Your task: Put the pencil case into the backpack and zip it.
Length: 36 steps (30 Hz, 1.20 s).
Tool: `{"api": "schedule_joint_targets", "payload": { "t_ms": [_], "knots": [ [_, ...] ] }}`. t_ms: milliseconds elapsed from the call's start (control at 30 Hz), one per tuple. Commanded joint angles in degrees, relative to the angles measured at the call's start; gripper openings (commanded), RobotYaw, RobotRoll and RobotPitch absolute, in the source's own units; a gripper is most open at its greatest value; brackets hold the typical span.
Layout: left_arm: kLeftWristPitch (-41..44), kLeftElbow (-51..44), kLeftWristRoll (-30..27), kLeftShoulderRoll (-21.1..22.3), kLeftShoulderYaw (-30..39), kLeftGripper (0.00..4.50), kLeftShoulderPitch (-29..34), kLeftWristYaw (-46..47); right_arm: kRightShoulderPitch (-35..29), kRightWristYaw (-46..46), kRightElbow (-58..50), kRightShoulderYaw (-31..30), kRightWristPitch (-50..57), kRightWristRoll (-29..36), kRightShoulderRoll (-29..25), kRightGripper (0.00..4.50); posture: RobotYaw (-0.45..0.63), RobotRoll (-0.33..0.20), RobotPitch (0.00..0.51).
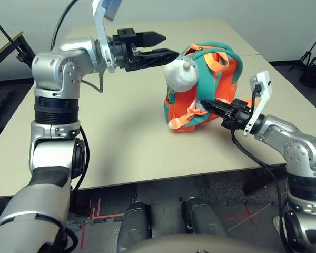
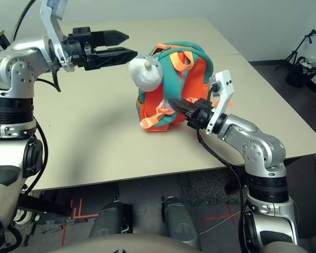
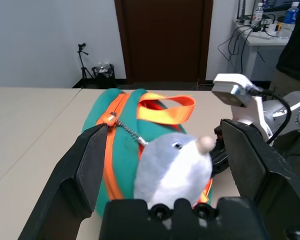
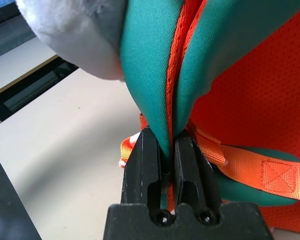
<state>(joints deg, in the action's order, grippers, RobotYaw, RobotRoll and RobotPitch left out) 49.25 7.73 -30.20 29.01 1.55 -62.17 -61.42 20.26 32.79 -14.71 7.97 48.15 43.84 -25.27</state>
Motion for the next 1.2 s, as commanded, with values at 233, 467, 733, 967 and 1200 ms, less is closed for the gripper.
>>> {"api": "schedule_joint_targets", "payload": {
  "t_ms": [233, 467, 733, 967, 1200],
  "knots": [
    [-2.7, 1.1, 3.2, -0.4, -9.5, 4.5, 1.7, -3.0, 0.0, 1.1, -1.2, -1.0, -0.7, 0.4, 0.4, 0.02, -0.17, 0.0, 0.004],
    [-6.5, 5.8, 6.4, -2.2, -11.7, 4.5, 1.8, -2.4, -0.2, 0.8, -1.6, -0.9, -0.7, 0.5, 0.7, 0.02, -0.18, 0.0, 0.008],
    [-7.5, 8.6, 6.8, -4.4, -11.8, 4.33, 2.1, -2.6, -0.8, 0.4, -2.2, -0.8, -0.7, 0.7, 1.1, 0.02, -0.18, 0.0, 0.01],
    [-6.9, 7.8, 5.9, -4.9, -11.3, 1.96, 2.9, -2.8, -0.8, 0.4, -2.2, -0.8, -0.7, 0.7, 1.1, 0.02, -0.18, 0.0, 0.01],
    [-6.7, 7.0, 5.6, -3.6, -10.1, 0.4, 2.5, -2.8, -0.3, 0.5, -1.8, -1.2, -0.9, 0.4, 1.3, 0.02, -0.17, 0.0, 0.008]
  ]
}}
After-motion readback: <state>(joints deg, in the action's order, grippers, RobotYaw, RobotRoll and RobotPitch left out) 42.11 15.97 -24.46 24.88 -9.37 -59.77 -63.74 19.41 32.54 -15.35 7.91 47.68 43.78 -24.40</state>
